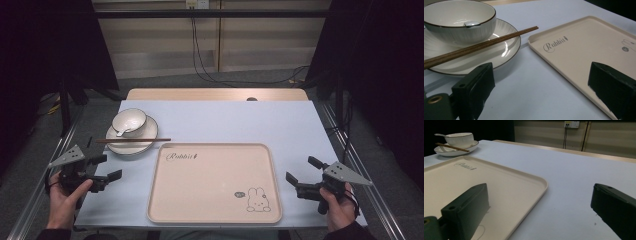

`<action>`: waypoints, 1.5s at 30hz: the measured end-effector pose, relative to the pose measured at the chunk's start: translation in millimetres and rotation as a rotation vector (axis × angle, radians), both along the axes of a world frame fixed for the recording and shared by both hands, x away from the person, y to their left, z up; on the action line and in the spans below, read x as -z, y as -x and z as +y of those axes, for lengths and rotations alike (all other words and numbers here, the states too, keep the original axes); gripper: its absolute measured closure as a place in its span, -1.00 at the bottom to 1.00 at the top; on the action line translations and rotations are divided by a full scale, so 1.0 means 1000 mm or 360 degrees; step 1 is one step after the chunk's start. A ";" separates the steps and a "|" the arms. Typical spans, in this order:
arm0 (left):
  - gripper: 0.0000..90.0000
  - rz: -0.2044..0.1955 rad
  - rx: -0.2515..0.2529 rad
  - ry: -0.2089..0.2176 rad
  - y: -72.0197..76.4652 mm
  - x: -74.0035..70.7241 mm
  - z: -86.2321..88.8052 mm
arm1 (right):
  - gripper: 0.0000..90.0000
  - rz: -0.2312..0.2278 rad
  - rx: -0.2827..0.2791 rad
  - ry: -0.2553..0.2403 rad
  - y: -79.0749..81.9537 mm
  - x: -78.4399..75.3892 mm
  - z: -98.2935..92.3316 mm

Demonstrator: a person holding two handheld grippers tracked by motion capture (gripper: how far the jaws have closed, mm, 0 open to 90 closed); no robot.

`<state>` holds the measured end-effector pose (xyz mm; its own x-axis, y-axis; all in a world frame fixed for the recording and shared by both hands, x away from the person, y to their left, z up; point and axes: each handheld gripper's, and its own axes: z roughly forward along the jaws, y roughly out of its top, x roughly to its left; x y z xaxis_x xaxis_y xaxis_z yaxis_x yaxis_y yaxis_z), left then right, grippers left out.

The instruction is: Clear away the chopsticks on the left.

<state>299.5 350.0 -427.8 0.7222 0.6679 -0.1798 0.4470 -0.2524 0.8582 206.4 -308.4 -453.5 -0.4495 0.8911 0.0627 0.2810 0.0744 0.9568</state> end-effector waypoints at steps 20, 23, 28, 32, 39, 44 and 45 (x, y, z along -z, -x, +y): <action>-0.40 -0.0091 0.0243 -0.0255 -0.074 0.002 0.014 | -0.97 0.0001 -0.0002 0.0009 0.000 0.000 0.001; -0.31 -0.0071 0.0252 -0.0309 -0.084 0.005 0.016 | -0.97 -0.0002 -0.0002 0.0011 0.000 0.000 0.001; -0.10 -0.0116 0.0284 -0.0340 -0.092 0.012 0.017 | -0.96 -0.0004 -0.0001 0.0007 0.001 0.000 0.001; 0.06 -0.0147 0.0321 -0.0412 -0.100 0.017 0.015 | -0.96 -0.0001 -0.0003 0.0014 0.001 0.000 0.001; 0.23 -0.0136 0.0302 -0.0473 -0.110 0.017 0.013 | -0.96 -0.0001 0.0000 0.0015 0.001 0.000 0.001; 0.32 -0.0141 0.0311 -0.0522 -0.113 0.021 0.010 | -0.96 -0.0001 0.0000 0.0010 0.001 0.000 0.001; 0.35 -0.0142 0.0318 -0.0528 -0.114 0.020 0.011 | -0.96 0.0000 -0.0001 0.0010 0.001 0.000 0.001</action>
